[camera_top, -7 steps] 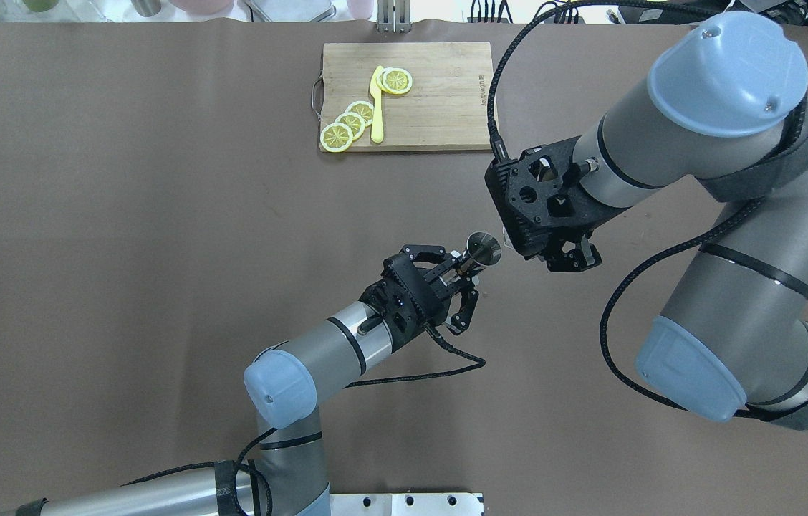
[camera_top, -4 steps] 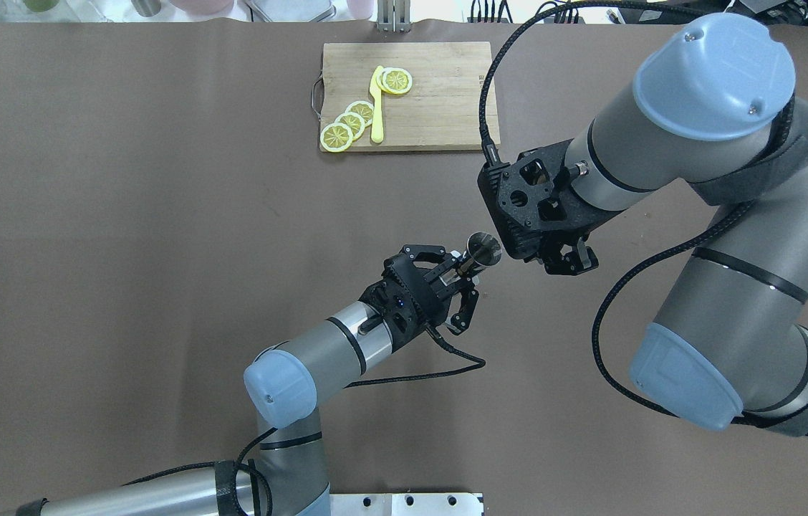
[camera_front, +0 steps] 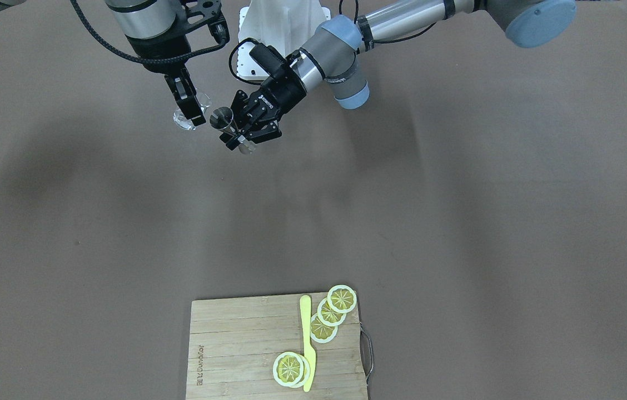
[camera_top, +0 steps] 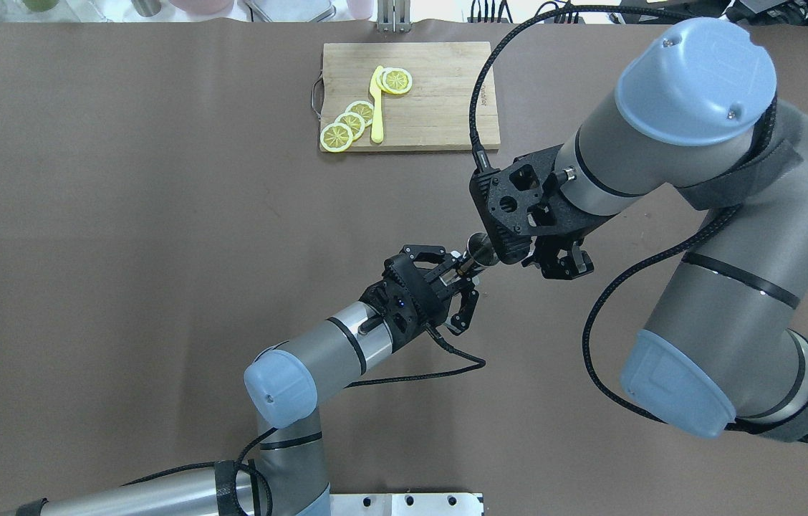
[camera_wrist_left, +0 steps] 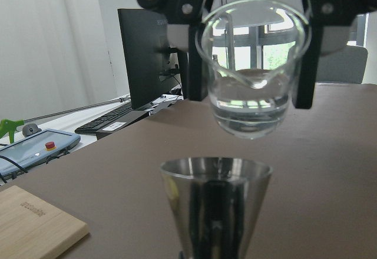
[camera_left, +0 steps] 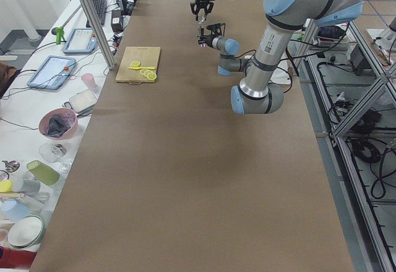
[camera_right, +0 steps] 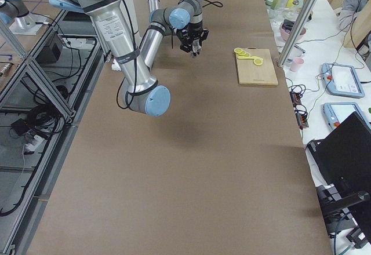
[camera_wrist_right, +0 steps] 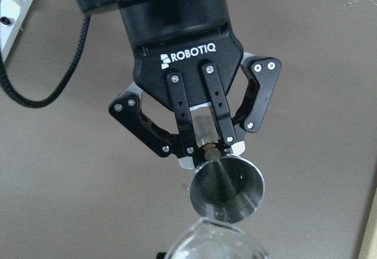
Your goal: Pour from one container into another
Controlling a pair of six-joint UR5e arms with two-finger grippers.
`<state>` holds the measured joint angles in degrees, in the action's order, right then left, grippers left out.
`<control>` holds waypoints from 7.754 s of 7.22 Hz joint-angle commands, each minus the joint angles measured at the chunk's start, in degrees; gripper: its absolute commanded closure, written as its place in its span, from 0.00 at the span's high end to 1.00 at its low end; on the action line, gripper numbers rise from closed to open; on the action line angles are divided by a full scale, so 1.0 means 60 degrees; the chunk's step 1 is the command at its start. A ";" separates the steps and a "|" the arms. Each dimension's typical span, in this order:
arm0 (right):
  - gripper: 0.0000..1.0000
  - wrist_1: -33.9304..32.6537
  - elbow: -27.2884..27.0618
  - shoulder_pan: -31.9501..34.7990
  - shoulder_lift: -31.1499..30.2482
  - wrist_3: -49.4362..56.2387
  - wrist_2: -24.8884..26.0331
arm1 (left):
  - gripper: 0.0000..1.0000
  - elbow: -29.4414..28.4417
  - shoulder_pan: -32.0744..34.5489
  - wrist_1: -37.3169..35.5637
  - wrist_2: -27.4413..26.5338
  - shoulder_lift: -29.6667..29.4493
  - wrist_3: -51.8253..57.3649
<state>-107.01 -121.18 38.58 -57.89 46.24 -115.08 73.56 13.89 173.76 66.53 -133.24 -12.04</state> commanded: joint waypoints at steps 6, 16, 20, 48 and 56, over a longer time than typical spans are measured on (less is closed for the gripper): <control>0.00 -0.1529 -0.0018 -0.0116 0.0654 -0.0002 0.0648 | 0.00 -0.0029 0.0000 -0.0001 -0.0015 0.0000 0.0015; 0.00 -0.2907 0.0157 -0.0717 0.1312 0.0072 0.1982 | 0.00 -0.0029 0.0015 -0.0030 -0.0103 0.0000 0.0015; 0.00 -0.3258 0.0347 -0.0937 0.1547 0.0145 0.2275 | 0.00 -0.0029 0.0044 -0.0015 -0.0103 0.0000 0.0029; 0.00 -0.4329 0.1899 -0.0907 0.3099 0.0980 0.2993 | 0.00 -0.0029 0.0176 0.0043 -0.0103 0.0059 0.0029; 0.00 -0.4358 0.1915 -0.0907 0.3130 0.0980 0.3403 | 0.00 -0.0029 0.0190 0.0058 -0.0103 0.0059 0.0015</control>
<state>-133.15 -109.68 33.13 -39.18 52.12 -95.07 73.39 15.00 174.11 65.92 -132.89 -11.95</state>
